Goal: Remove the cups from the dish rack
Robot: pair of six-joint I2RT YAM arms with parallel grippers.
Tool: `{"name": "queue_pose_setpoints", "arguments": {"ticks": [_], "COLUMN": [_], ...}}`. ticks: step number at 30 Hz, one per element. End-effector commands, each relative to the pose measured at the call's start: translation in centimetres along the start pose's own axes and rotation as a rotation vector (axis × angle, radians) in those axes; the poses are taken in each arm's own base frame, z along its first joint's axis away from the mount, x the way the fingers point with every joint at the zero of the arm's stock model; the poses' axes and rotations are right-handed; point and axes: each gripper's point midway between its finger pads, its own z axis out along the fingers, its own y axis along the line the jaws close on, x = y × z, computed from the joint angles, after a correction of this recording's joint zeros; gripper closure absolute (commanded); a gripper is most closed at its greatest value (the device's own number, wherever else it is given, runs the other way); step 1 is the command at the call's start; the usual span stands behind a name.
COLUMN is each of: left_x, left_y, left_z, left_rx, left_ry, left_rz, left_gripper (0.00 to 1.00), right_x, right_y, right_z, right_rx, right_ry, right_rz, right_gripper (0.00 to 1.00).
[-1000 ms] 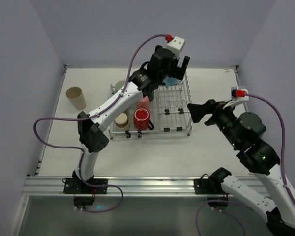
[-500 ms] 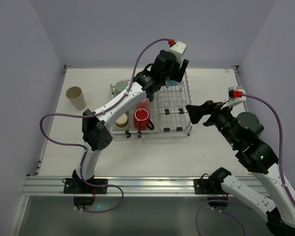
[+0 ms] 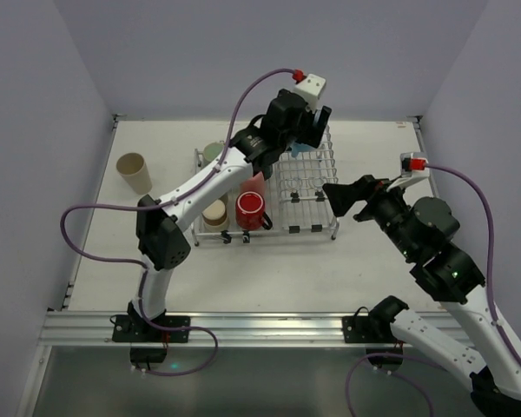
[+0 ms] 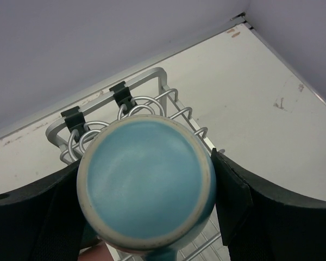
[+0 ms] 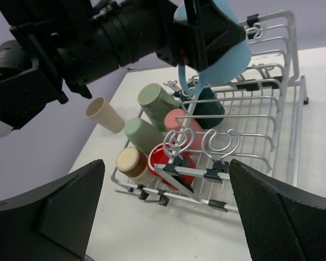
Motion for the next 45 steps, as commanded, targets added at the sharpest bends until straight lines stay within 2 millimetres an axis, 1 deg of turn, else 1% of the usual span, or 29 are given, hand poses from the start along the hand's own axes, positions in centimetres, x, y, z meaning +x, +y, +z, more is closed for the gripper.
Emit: {"name": "queue_pose_setpoints", "arguments": {"ticks": [1,2,4,5,6,7,8,9,11,12,14,15,17,18,19,20,24,28,31,34,35,36,38,39,40,42,43,44,45], "left_x": [-12.6,-13.3,-15.1,-15.6,-16.2,-16.5,-16.9,-17.0,-17.1,-16.6,-16.8,-16.5,-16.8,-16.5,-16.3,-16.6,-15.2,-14.5,-14.1,-13.6,-13.5,-13.3,-12.7,-13.0,-12.9,-12.7,-12.6,-12.5,-12.5], "left_y": [-0.3,-0.6,-1.1,-1.7,-2.0,-2.2,-2.5,-2.7,-3.2,-3.7,-4.8,-5.0,-5.4,-5.4,-5.5,-5.7,-6.7,-7.1,-7.5,-7.9,-8.0,-8.0,-8.0,-7.9,-7.9,-7.6,-7.5,-7.2,-7.2], "left_z": [-6.5,-7.0,-8.7,-9.4,-10.4,-10.9,-11.6,-12.7,-13.9,-14.9,-16.5,-17.4,-18.9,-19.8,-20.2,-21.5,-22.8,-23.9,-24.5,-25.2,-25.5,-26.0,-26.3,-26.7,-26.8,-27.4,-27.5,-27.7,-27.8], "left_rx": [0.086,0.116,0.163,0.201,0.226,0.245,0.277,0.304,0.349,0.394,0.481,0.511,0.561,0.587,0.604,0.639,0.726,0.789,0.834,0.884,0.900,0.924,0.940,0.954,0.956,0.961,0.958,0.948,0.949], "left_ry": [-0.342,-0.359,-0.400,-0.411,-0.421,-0.436,-0.445,-0.453,-0.456,-0.437,-0.442,-0.434,-0.456,-0.462,-0.464,-0.476,-0.451,-0.454,-0.449,-0.443,-0.443,-0.452,-0.453,-0.469,-0.471,-0.486,-0.492,-0.503,-0.504], "left_rz": [-0.137,-0.148,-0.190,-0.201,-0.230,-0.243,-0.257,-0.292,-0.332,-0.372,-0.401,-0.442,-0.472,-0.507,-0.523,-0.531,-0.594,-0.630,-0.652,-0.685,-0.693,-0.714,-0.736,-0.749,-0.756,-0.778,-0.785,-0.790,-0.792], "left_gripper": [0.77,0.78,0.78,0.80,0.81,0.82,0.83,0.84,0.85,0.85,0.86,0.87,0.88,0.89,0.89,0.89,0.89,0.89,0.89,0.90,0.90,0.90,0.89,0.88,0.86,0.85,0.85,0.85,0.84], "right_x": [-0.2,-0.8,-0.9,-1.0,-1.0,-0.8,-1.2,-1.3,-1.1,-1.6,-1.8,-1.9,-2.3,-2.5,-2.6,-2.7,-3.3,-4.0,-3.9,-4.7,-4.8,-4.8,-5.2,-5.4,-5.0,-5.4,-5.3,-5.3,-5.2], "right_y": [1.6,2.2,3.0,3.3,3.8,4.1,4.5,4.8,5.9,6.5,7.0,7.0,7.0,7.1,7.4,7.5,8.6,9.2,9.7,10.6,10.8,10.9,11.3,11.4,11.3,11.5,11.4,11.3,11.2], "right_z": [0.9,0.8,0.9,0.9,0.9,0.9,1.0,0.9,0.8,0.4,0.2,0.1,0.1,0.0,-0.1,-0.1,-0.4,-0.3,0.1,-0.2,-0.3,-0.2,-0.4,-0.4,-0.3,-0.6,-0.5,-0.4,-0.3], "right_rx": [-0.070,-0.100,-0.144,-0.164,-0.190,-0.210,-0.232,-0.254,-0.328,-0.373,-0.406,-0.410,-0.404,-0.411,-0.421,-0.430,-0.487,-0.508,-0.532,-0.582,-0.593,-0.597,-0.623,-0.631,-0.636,-0.655,-0.651,-0.647,-0.643], "right_ry": [-0.026,-0.051,-0.063,-0.066,-0.068,-0.062,-0.080,-0.088,-0.096,-0.124,-0.145,-0.150,-0.157,-0.162,-0.164,-0.165,-0.175,-0.185,-0.172,-0.201,-0.205,-0.208,-0.224,-0.230,-0.229,-0.251,-0.251,-0.251,-0.251], "right_rz": [0.097,0.126,0.148,0.161,0.167,0.174,0.177,0.175,0.169,0.165,0.177,0.178,0.190,0.192,0.204,0.208,0.212,0.227,0.236,0.245,0.246,0.246,0.249,0.253,0.257,0.265,0.264,0.265,0.267], "right_gripper": [0.01,0.01,0.01,0.01,0.01,0.01,0.01,0.01,0.01,0.05,0.11,0.15,0.16,0.16,0.16,0.16,0.15,0.14,0.14,0.16,0.18,0.23,0.29,0.38,0.42,0.49,0.56,0.60,0.62]}}
